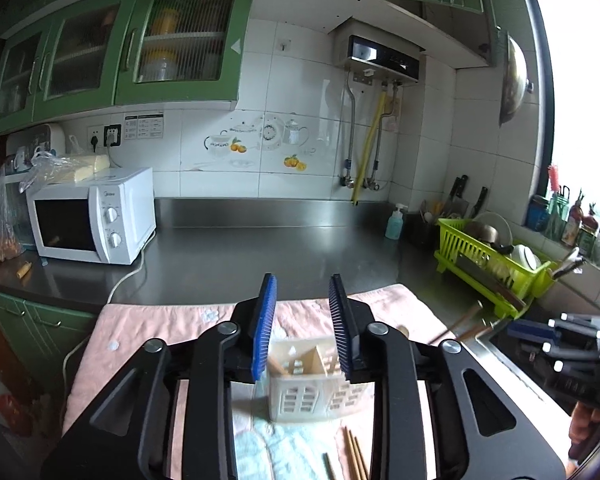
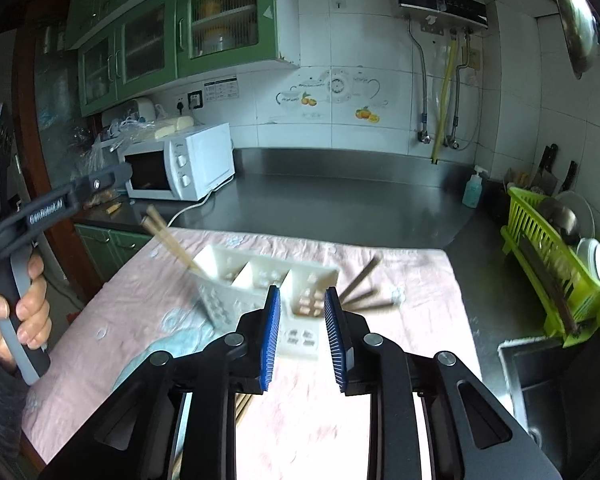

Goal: Organize utensils
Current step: 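Open both grippers to release the chopsticks into the holder, then close the right gripper on a chopstick while the left gripper grasps another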

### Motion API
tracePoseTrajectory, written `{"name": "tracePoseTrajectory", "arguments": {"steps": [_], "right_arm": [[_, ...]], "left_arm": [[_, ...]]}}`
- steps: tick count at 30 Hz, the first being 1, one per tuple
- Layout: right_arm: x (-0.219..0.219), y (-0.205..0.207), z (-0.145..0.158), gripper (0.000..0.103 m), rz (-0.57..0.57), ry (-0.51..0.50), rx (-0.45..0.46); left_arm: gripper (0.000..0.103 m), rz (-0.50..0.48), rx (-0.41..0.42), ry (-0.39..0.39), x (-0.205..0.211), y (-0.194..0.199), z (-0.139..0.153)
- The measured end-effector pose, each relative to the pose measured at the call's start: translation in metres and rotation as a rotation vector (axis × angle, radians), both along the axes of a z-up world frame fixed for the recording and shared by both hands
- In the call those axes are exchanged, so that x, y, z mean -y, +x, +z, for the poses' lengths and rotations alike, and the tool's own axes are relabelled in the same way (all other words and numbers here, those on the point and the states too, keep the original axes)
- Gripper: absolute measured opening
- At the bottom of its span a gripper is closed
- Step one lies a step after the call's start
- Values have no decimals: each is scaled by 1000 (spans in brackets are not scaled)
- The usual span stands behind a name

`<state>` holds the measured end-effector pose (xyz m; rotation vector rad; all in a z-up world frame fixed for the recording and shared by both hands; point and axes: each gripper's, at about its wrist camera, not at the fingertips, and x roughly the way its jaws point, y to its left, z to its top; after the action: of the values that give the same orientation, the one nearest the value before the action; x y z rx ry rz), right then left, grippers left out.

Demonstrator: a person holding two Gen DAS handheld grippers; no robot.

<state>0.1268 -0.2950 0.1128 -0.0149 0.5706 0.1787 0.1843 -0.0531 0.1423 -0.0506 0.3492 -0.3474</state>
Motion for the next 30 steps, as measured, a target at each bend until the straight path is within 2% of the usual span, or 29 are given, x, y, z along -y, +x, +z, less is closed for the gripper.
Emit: {"name": "tracePoseTrajectory", "arguments": {"steps": [5, 10, 16, 22, 30], "right_arm": [[-22, -40, -54, 23, 11, 23, -68], [-42, -71, -107, 22, -7, 72, -141], [-68, -91, -163, 16, -2, 165, -259], [-81, -92, -191, 13, -16, 176, -315], [-83, -83, -205, 11, -36, 190, -361]], "left_arm": [[35, 17, -24, -10, -20, -35, -16], [36, 62, -48, 26, -36, -66, -43], [38, 101, -123, -16, -61, -88, -79], [38, 144, -177, -36, -81, -104, -111], [38, 182, -216, -38, -98, -110, -137]]}}
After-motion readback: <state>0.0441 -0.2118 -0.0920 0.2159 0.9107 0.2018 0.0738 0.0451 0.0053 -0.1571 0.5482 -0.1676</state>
